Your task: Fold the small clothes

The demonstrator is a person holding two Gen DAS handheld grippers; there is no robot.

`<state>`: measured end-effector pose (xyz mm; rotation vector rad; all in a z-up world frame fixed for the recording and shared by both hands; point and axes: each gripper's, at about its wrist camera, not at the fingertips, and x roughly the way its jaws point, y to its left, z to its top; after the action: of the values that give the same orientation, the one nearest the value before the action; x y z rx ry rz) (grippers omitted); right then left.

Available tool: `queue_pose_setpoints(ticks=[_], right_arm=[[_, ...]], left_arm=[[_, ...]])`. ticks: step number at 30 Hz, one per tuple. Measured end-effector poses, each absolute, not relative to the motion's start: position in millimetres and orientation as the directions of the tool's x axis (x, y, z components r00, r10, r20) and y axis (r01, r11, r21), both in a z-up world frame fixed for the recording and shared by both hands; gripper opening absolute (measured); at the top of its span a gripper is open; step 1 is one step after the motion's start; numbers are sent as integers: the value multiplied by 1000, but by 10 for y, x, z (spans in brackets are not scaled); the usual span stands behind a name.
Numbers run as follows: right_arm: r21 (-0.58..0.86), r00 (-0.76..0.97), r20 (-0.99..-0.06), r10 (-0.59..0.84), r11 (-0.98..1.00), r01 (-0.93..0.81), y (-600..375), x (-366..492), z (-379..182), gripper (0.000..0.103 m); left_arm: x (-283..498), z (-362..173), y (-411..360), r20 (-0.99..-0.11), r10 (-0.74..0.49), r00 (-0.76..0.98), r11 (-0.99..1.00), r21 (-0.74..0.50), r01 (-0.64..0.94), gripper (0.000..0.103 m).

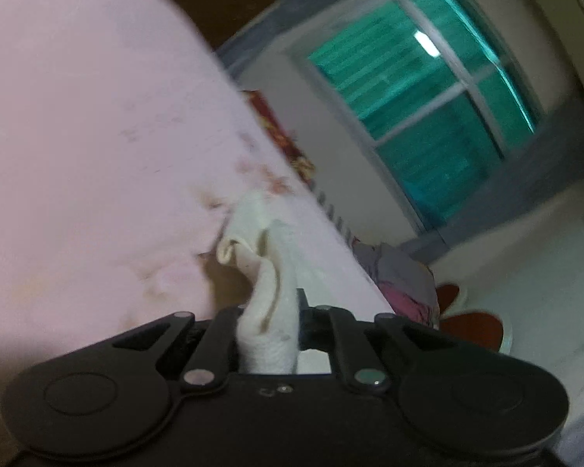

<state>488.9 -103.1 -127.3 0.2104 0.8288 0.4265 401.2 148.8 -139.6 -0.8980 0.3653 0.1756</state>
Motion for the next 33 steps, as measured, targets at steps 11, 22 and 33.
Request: queue_pose_setpoints(ticks=[11,22,33], right_arm=[[398,559,-665,495,868,-296,-1151,4972,-1241,0],[642,704,-523,481,765,-46,-2824,4777,-1026,0],[707,729,-455,511,705,-54,-3373,4716,-883,48]], left_arm=[[4256,-932,983,-391,-105,914,792,-589,-161,7],[4713,-1004,-532,-565,-378,734,886,-450,110,17],[4715,-913,-8,-562,-297,772,892,-451,15,31]])
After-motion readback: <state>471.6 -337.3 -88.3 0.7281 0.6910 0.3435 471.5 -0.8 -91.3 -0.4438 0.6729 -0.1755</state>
